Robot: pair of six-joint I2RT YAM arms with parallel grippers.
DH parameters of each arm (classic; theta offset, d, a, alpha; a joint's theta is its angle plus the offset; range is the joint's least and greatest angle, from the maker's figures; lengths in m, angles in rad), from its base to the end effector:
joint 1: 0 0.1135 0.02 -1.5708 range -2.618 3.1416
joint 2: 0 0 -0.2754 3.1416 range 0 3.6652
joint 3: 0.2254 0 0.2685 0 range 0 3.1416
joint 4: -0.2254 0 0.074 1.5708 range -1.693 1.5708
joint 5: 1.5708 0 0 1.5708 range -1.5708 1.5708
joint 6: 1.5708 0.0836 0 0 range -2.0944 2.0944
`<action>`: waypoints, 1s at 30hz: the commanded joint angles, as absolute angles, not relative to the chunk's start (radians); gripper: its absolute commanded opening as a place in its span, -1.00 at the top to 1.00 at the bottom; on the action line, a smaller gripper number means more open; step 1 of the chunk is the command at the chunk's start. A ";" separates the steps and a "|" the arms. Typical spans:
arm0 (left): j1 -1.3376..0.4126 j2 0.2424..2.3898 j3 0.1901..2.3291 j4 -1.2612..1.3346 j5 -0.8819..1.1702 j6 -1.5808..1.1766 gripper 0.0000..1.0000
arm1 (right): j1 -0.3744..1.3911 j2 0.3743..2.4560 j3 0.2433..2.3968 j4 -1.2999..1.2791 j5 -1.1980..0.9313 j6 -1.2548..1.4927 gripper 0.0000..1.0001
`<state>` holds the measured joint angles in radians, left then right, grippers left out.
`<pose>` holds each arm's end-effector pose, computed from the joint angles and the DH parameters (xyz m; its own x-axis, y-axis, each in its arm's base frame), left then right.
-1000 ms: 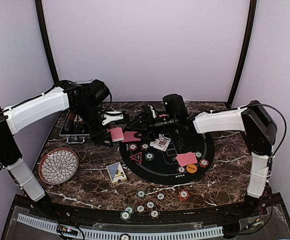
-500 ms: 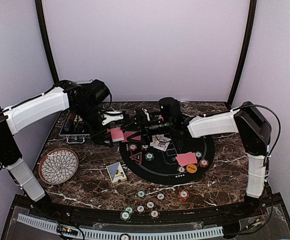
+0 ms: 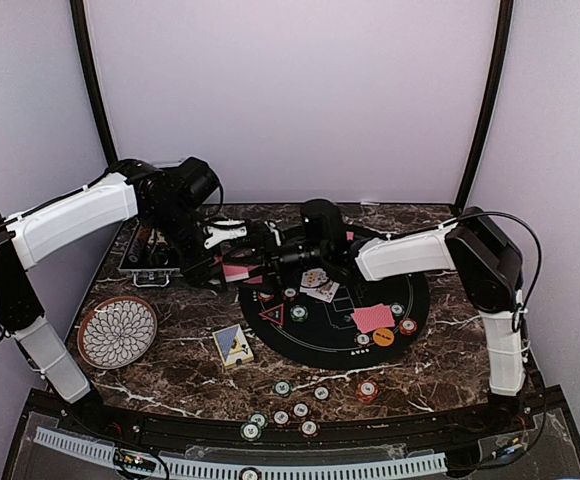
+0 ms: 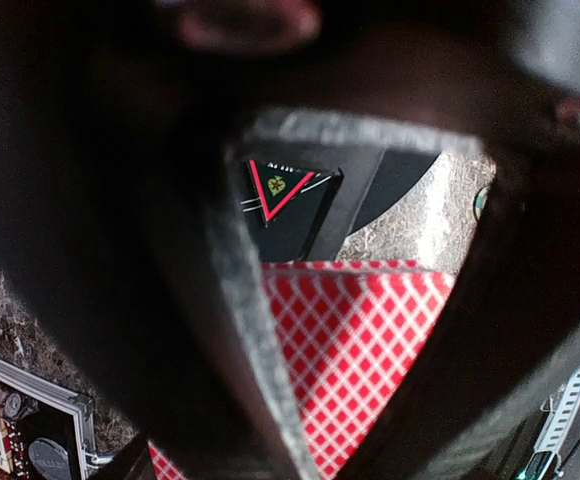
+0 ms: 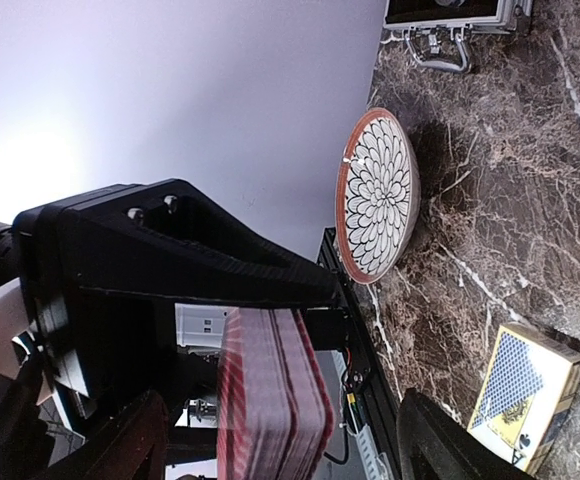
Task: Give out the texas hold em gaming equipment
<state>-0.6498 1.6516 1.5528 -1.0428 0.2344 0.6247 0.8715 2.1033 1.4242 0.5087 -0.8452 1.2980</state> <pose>0.2854 -0.2413 0.2807 -0.1981 0.8650 -0.4611 0.9632 0.2590 0.0721 0.2925 0.4449 0.2111 -0.9755 -0.1670 -0.1434 -0.1596 0.0880 0.9833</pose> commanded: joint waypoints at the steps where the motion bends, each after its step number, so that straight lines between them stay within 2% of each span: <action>1: -0.647 1.624 1.580 -1.049 0.255 0.632 1.00 | 0.897 2.139 1.482 0.583 -0.871 1.328 -0.60; 11: -0.646 1.626 1.581 -1.050 0.260 0.632 1.00 | 0.904 2.207 1.529 0.565 -0.868 1.351 -0.50; 20: -0.646 1.620 1.576 -1.047 0.258 0.633 1.00 | 0.847 2.138 1.415 0.480 -0.833 1.275 -0.40; 23: -0.647 1.621 1.576 -1.046 0.259 0.633 1.00 | 0.831 2.108 1.390 0.453 -0.829 1.250 -0.33; 30: -0.646 1.620 1.574 -1.046 0.257 0.632 1.00 | 0.817 2.062 1.351 0.450 -0.834 1.240 0.00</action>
